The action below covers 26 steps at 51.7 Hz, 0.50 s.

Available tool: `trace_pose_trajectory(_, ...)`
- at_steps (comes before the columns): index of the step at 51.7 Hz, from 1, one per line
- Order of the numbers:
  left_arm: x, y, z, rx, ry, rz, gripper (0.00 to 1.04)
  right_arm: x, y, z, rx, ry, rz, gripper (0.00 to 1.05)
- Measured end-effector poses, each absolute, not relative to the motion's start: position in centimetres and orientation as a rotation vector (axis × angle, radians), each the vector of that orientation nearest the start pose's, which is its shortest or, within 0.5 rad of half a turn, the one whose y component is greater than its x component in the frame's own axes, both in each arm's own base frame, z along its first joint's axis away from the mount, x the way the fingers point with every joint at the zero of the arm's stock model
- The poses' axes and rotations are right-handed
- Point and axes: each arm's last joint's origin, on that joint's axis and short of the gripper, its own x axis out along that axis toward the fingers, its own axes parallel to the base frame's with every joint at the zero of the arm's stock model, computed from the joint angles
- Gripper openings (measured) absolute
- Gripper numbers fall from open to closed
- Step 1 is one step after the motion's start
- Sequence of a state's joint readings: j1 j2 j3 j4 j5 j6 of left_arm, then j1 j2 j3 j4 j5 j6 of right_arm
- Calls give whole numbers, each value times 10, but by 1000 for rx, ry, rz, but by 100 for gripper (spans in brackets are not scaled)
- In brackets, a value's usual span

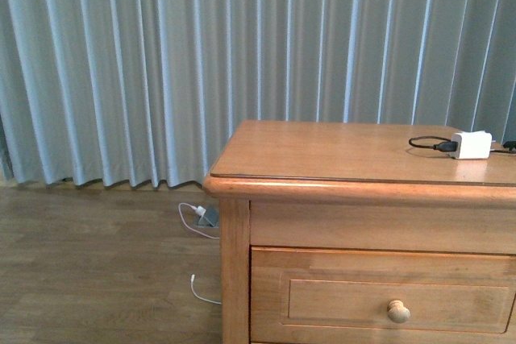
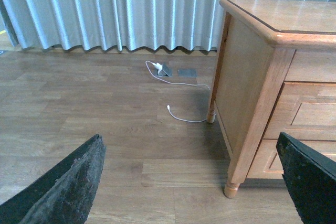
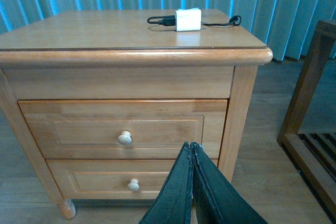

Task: Place pink marker in drawer with both arms

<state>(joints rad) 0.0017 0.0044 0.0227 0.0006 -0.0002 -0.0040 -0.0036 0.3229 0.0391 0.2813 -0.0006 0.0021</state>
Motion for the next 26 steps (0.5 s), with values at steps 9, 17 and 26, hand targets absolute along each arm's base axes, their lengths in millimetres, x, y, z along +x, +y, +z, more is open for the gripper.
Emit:
trace_pose_trajectory(9,97,0,171,-4,-19,2,99,114,0,168,2,-5,-3,1)
trace_pose_trajectory(17,97,0,171,-4,-19,2,99,111,0,168,2,-9,-3,1)
trace_pose_trajectory(26,97,0,171,-4,-19,2,99,108,0,168,2,-7,-2,1)
